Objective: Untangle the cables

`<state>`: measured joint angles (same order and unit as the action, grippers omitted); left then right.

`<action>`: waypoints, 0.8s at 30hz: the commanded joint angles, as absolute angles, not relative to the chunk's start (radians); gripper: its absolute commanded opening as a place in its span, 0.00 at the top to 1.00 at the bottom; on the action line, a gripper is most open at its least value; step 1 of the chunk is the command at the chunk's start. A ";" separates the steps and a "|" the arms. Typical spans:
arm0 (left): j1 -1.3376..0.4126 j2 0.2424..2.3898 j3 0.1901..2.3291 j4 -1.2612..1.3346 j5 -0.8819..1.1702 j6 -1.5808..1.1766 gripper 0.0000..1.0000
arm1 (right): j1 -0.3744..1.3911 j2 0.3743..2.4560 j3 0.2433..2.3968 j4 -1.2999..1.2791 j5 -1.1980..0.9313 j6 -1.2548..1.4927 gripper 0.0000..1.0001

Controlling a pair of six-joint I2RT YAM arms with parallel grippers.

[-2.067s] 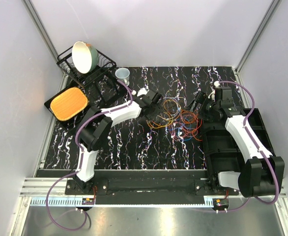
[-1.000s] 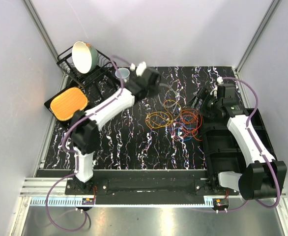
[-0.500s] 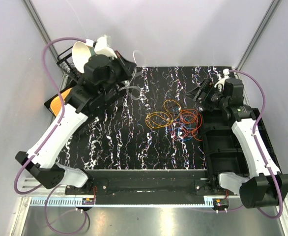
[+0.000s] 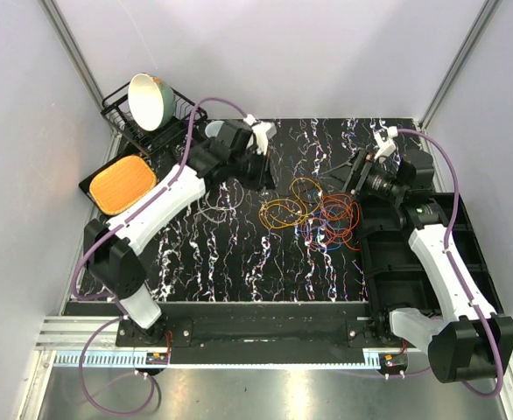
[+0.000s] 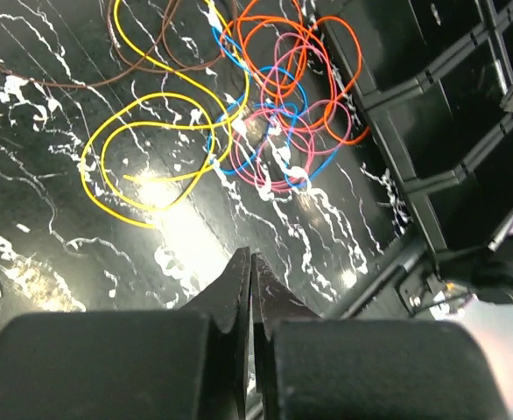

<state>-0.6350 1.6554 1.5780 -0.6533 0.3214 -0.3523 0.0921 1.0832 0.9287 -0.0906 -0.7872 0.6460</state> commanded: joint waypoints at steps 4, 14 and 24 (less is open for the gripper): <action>-0.626 1.638 1.709 -0.781 -0.010 -0.354 0.32 | 0.107 1.149 0.954 0.040 -0.784 0.657 0.16; -0.578 1.750 1.517 -0.752 -0.452 -0.543 0.13 | 0.115 1.221 0.950 0.017 -0.722 0.629 0.16; -0.497 1.937 1.500 -0.727 -0.434 -0.627 0.20 | 0.115 1.212 0.900 -0.032 -0.723 0.620 0.16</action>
<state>-0.5133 1.9263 1.5040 -0.7681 -0.3992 -0.5648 0.1051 1.2285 0.9211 -0.0277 -0.7414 0.6407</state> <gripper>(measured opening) 0.814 0.842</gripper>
